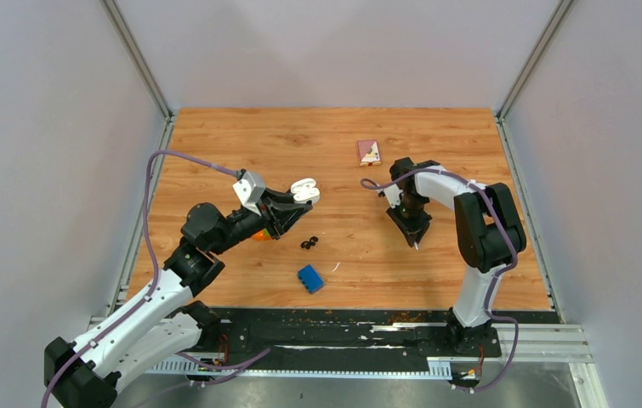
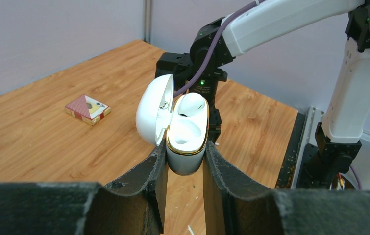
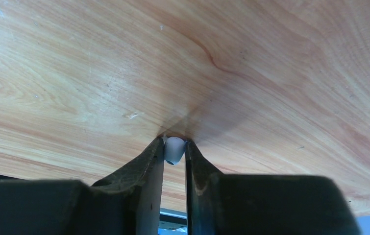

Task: Insert the wireless bluetooth earbuds into the charging case
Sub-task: Pick up the earbud from the center of the board.

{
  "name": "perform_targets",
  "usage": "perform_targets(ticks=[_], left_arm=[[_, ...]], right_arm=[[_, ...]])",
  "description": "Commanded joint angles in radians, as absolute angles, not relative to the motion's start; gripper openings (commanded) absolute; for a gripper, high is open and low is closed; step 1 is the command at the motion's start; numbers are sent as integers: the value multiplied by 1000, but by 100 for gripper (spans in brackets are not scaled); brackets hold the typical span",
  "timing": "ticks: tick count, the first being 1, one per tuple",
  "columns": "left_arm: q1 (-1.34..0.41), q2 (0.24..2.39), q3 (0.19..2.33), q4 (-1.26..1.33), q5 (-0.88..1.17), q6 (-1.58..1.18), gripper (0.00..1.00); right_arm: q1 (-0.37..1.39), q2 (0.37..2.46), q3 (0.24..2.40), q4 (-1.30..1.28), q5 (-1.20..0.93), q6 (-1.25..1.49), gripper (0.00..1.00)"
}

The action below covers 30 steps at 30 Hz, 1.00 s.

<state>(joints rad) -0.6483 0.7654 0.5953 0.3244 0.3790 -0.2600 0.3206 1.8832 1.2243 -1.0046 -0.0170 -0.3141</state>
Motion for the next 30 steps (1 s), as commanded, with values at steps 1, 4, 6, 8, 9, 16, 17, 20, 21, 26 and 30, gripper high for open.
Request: perform_targets(ticks=[1, 4, 6, 8, 9, 16, 17, 20, 21, 26, 30], left_arm=[[-653, 755, 602, 342, 374, -253, 3], [-653, 761, 606, 337, 378, -252, 3], [-654, 767, 609, 336, 381, -250, 3], [-654, 775, 614, 335, 386, -247, 3], [-654, 783, 618, 336, 389, -246, 3], [-653, 868, 665, 379, 422, -263, 3], [-655, 873, 668, 384, 421, -266, 3], [-655, 895, 659, 406, 428, -269, 3], [-655, 906, 655, 414, 434, -272, 3], [-675, 977, 618, 502, 457, -287, 4], [-694, 1039, 599, 587, 456, -302, 4]], right_arm=[[325, 1885, 1209, -989, -2, -298, 10], [325, 1861, 1217, -1000, -10, -300, 4], [325, 1831, 1232, -1017, -26, -303, 3], [325, 1795, 1245, -1034, -62, -306, 2], [325, 1772, 1253, -1045, -100, -314, 1], [325, 1543, 1243, -1069, -335, -411, 0], [324, 1522, 1247, -1072, -364, -424, 0], [325, 1461, 1275, -1089, -442, -457, 0], [325, 1450, 1288, -1094, -463, -464, 0], [325, 1413, 1388, -1122, -594, -514, 0], [325, 1353, 1479, -1094, -746, -548, 0]])
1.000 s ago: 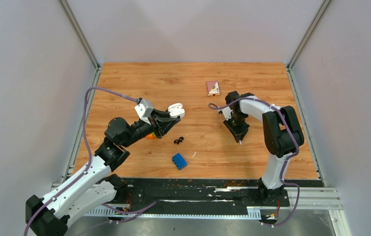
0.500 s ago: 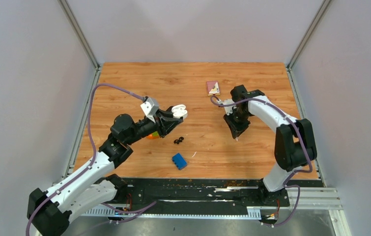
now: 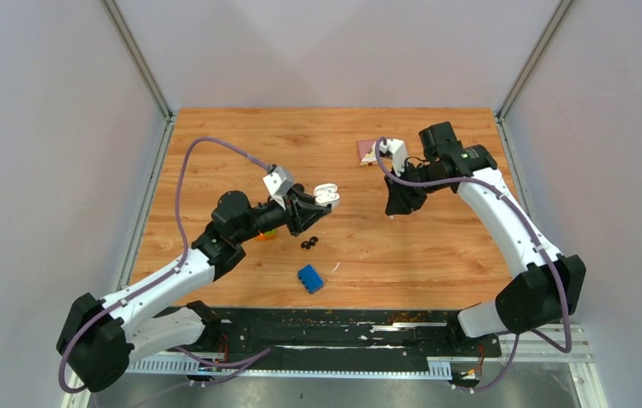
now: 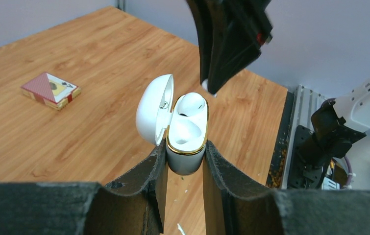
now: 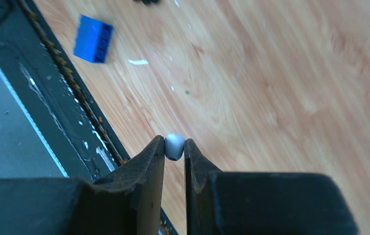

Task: Insert the wireless bluetooth earbuds into the charging case
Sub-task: Pick up the earbud from the center of the board.

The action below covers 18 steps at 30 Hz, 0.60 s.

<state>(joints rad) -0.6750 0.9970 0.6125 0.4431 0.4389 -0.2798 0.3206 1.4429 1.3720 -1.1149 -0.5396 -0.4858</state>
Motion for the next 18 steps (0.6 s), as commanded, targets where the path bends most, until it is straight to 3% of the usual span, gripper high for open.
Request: perform_targets(ticks=[1, 8, 14, 18], left_arm=[[-696, 1053, 600, 602, 456, -305, 4], [-702, 1118, 615, 679, 468, -313, 4], [-745, 1113, 621, 750, 474, -315, 4], [-771, 1095, 647, 724, 473, -281, 4]], right_arm=[[325, 1331, 1488, -1078, -802, -551, 0], [327, 1138, 1443, -761, -974, -372, 0], [364, 998, 1298, -416, -924, -197, 0], [425, 967, 1246, -317, -853, -187, 0]])
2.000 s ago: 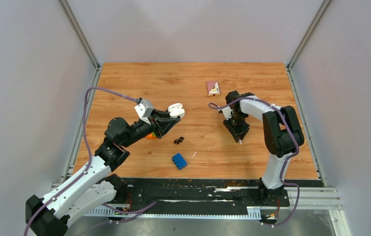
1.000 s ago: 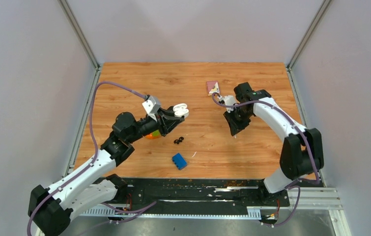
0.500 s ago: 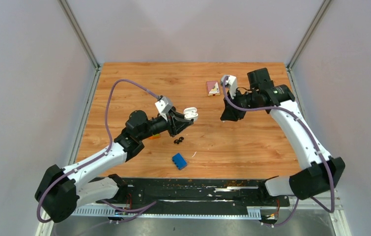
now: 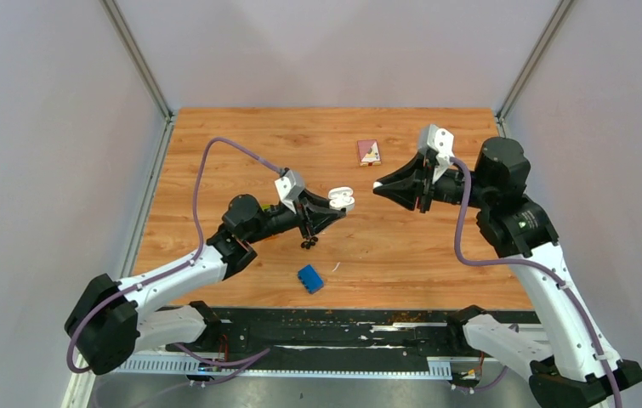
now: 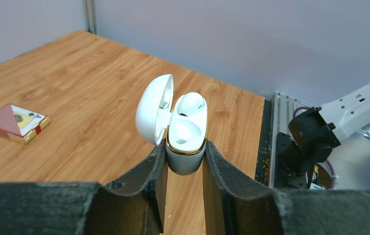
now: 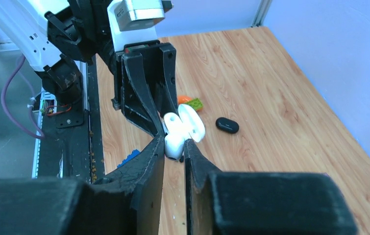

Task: Insert the wireless bluetooth earbuds into the charging case
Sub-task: Pick up the earbud from the center of the board, then place the earbud in the charging case.

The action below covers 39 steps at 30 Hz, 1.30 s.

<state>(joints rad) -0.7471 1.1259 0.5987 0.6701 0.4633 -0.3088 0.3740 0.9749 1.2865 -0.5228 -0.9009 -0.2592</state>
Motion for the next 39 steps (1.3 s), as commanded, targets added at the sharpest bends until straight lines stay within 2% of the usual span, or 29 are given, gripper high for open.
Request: perform_targets(ticks=[1, 19, 39], left_arm=[[-779, 1093, 654, 715, 481, -271, 4], [-848, 1088, 707, 720, 499, -254, 4], [-863, 1072, 744, 669, 499, -236, 4]], right_arm=[[437, 971, 1250, -315, -842, -187, 0], [589, 1017, 1278, -357, -753, -248, 0], [664, 1035, 1282, -418, -698, -343, 0]])
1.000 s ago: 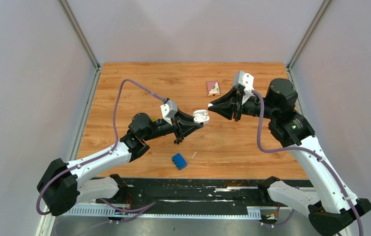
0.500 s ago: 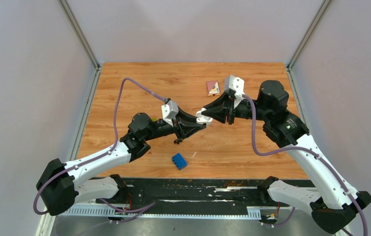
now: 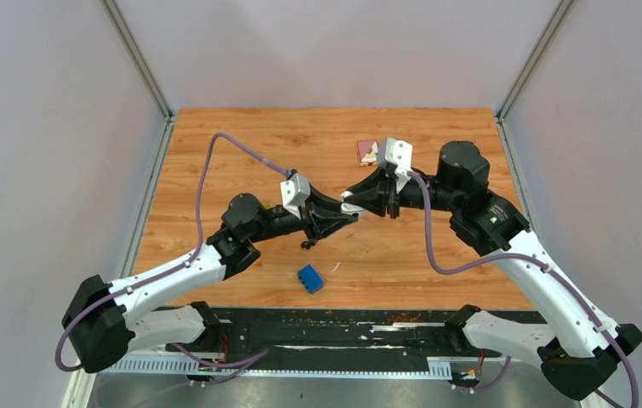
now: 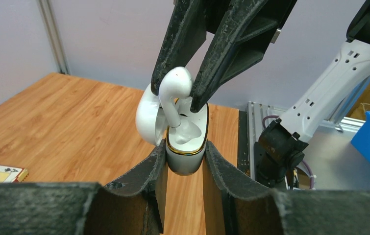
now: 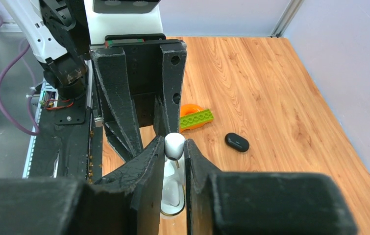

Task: Insert the wireless bluetooth earbuds into the charging case
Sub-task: Place the earbud in the charging case.

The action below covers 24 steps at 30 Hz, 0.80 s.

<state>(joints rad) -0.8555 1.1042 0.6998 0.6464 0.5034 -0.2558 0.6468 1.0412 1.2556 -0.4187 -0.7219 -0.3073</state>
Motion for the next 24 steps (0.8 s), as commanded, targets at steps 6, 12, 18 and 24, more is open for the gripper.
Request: perform_targets(ticks=[6, 12, 18, 24], left_arm=[[-864, 1068, 745, 688, 492, -255, 4], [-864, 1059, 741, 687, 469, -261, 4], [-864, 1056, 739, 693, 467, -265, 4], [-864, 1052, 738, 696, 469, -265, 4]], right_arm=[[688, 1025, 1275, -419, -683, -372, 0], [700, 1019, 1270, -430, -674, -402, 0], [704, 1016, 1261, -434, -669, -420, 0], [714, 1012, 1248, -416, -661, -420, 0]])
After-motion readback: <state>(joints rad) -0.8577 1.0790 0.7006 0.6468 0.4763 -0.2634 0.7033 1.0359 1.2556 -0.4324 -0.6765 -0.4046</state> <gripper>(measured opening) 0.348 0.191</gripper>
